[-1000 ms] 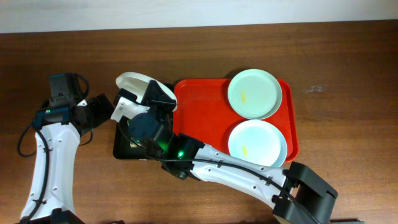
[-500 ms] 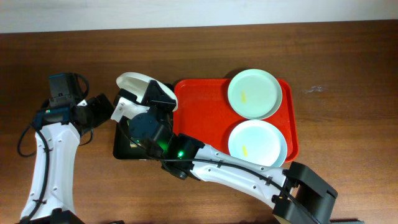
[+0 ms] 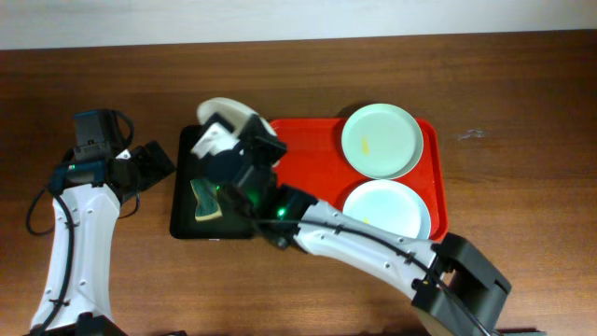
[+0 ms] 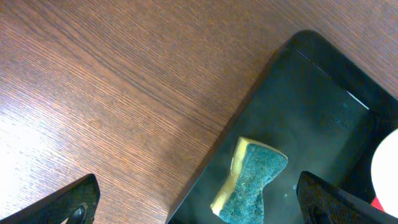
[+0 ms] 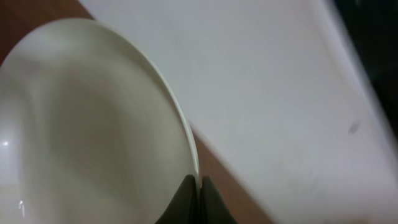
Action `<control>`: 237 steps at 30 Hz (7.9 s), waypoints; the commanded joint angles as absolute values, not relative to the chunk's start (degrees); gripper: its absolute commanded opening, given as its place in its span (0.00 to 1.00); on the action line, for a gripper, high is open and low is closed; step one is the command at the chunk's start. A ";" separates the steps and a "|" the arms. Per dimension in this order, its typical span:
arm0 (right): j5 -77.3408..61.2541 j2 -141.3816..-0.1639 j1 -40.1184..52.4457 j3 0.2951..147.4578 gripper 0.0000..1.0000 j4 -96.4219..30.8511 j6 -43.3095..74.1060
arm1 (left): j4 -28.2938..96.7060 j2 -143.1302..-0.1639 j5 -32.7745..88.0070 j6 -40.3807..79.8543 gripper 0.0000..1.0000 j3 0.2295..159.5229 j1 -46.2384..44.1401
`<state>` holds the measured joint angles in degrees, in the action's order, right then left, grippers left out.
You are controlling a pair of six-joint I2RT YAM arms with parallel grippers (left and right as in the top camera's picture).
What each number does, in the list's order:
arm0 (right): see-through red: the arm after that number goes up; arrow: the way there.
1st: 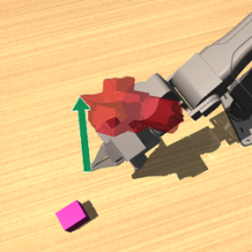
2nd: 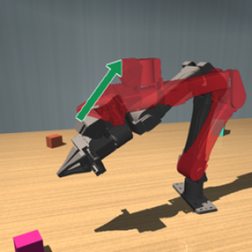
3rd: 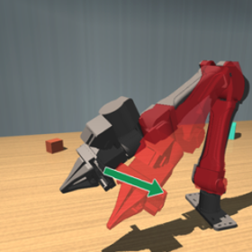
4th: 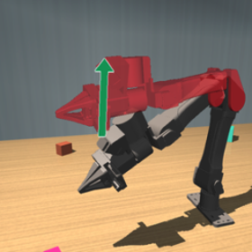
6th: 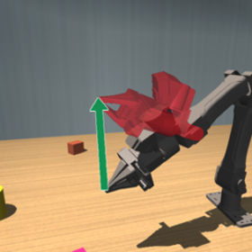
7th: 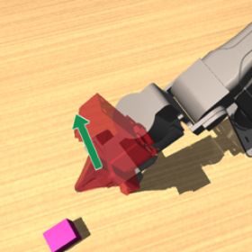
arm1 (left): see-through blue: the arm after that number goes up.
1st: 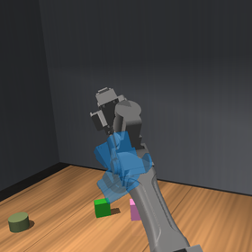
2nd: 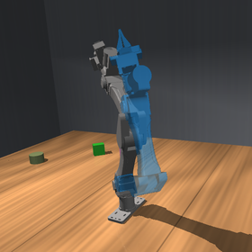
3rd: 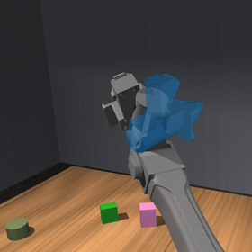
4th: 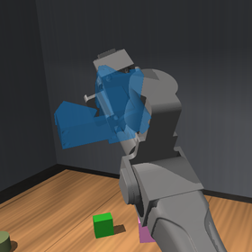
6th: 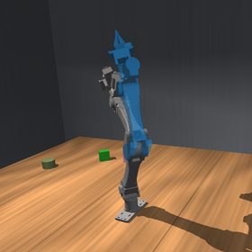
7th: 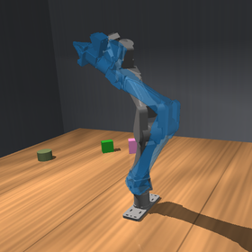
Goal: Clean dirty plates on tray and stack at the side
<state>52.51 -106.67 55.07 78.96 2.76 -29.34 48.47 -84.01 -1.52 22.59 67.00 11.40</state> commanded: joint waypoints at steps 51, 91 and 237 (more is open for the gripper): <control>-2.48 -96.79 -35.68 79.02 0.04 -61.12 25.32 | 48.47 -83.24 -1.30 23.35 0.99 67.81 11.68; -3.84 -96.90 -31.51 60.16 0.13 -34.17 29.23 | 48.47 -83.24 -1.30 23.35 0.99 67.79 11.68; -6.83 -100.44 20.64 54.06 0.04 -24.60 39.42 | 48.47 -83.24 -1.30 23.33 0.99 67.79 11.77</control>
